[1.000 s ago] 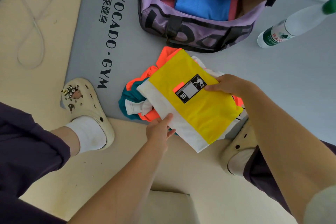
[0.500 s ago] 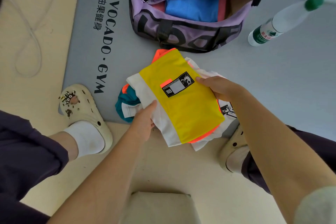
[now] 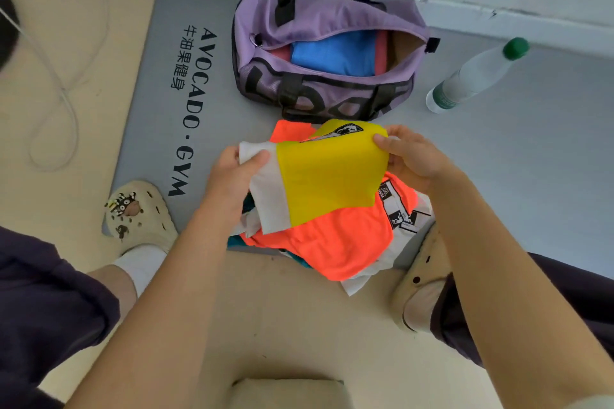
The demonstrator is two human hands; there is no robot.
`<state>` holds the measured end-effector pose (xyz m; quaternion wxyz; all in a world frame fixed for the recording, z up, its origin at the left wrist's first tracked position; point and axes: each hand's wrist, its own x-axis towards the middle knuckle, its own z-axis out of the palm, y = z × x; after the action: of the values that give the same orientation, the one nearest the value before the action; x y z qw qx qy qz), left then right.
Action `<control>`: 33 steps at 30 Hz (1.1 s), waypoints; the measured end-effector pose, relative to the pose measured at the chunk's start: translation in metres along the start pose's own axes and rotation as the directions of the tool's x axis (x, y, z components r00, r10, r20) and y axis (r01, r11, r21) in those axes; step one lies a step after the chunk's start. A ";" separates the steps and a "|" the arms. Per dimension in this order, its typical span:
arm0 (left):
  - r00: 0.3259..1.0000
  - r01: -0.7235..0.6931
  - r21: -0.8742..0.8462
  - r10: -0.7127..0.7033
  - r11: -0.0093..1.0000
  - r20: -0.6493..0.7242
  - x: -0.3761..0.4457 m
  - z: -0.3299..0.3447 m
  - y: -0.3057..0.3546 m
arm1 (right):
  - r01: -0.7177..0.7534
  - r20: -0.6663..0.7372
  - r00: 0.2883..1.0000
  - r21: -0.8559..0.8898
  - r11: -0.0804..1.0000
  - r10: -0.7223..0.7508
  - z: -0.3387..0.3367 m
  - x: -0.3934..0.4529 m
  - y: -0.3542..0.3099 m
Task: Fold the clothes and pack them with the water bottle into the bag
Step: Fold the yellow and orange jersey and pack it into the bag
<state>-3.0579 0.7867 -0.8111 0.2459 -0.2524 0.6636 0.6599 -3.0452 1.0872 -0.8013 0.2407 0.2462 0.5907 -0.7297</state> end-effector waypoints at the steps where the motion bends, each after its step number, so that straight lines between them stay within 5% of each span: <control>1: 0.998 -0.060 0.022 0.061 0.998 -0.024 -0.001 -0.002 0.012 | 0.049 -0.042 0.998 0.019 0.999 -0.048 0.003 -0.003 -0.008; 6: 0.933 -0.359 0.125 0.357 0.925 0.038 -0.009 -0.008 0.066 | 0.260 0.060 0.964 0.019 0.965 -0.261 0.020 -0.023 -0.052; 10: 0.899 -0.436 0.317 0.394 0.843 0.190 -0.005 -0.014 0.094 | 0.278 0.086 0.960 -0.308 0.910 -0.265 0.019 -0.032 -0.074; 12: 0.883 -0.465 0.483 0.432 0.742 0.186 -0.001 -0.010 0.101 | 0.243 0.028 0.959 -0.591 0.769 -0.282 0.022 -0.032 -0.080; 15: 0.868 -0.463 0.587 0.474 0.664 0.148 0.004 -0.003 0.103 | 0.159 -0.036 0.907 -0.893 0.421 -0.419 0.027 -0.027 -0.080; 21: 0.847 -0.447 0.759 0.498 0.473 0.188 0.014 -0.001 0.094 | 0.146 0.009 0.859 -0.962 0.229 -0.512 0.027 -0.027 -0.073; 23: 0.852 -0.457 0.769 0.468 0.447 0.235 0.018 -0.007 0.093 | 0.246 0.084 0.887 -0.918 0.310 -0.455 0.021 -0.027 -0.072; 24: 0.861 -0.469 0.744 0.436 0.477 0.263 0.020 -0.012 0.093 | 0.275 0.098 0.921 -0.850 0.450 -0.378 0.018 -0.029 -0.072; 27: 0.880 -0.414 0.452 0.222 0.790 0.419 0.020 -0.025 0.097 | 0.220 0.194 0.969 -0.419 0.881 -0.150 0.008 -0.032 -0.066; 29: 0.862 -0.305 0.286 0.135 0.908 0.488 0.020 -0.027 0.098 | 0.109 0.205 0.977 -0.227 0.968 -0.062 0.002 -0.027 -0.053; 33: 0.899 -0.134 0.200 0.034 0.971 0.438 0.035 -0.018 0.067 | -0.046 0.177 0.982 -0.111 0.993 0.065 -0.003 -0.008 -0.016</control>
<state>-3.1285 0.7682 -0.7837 0.3848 -0.0418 0.6735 0.6298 -3.0493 1.0942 -0.7848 0.3264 0.1822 0.5974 -0.7095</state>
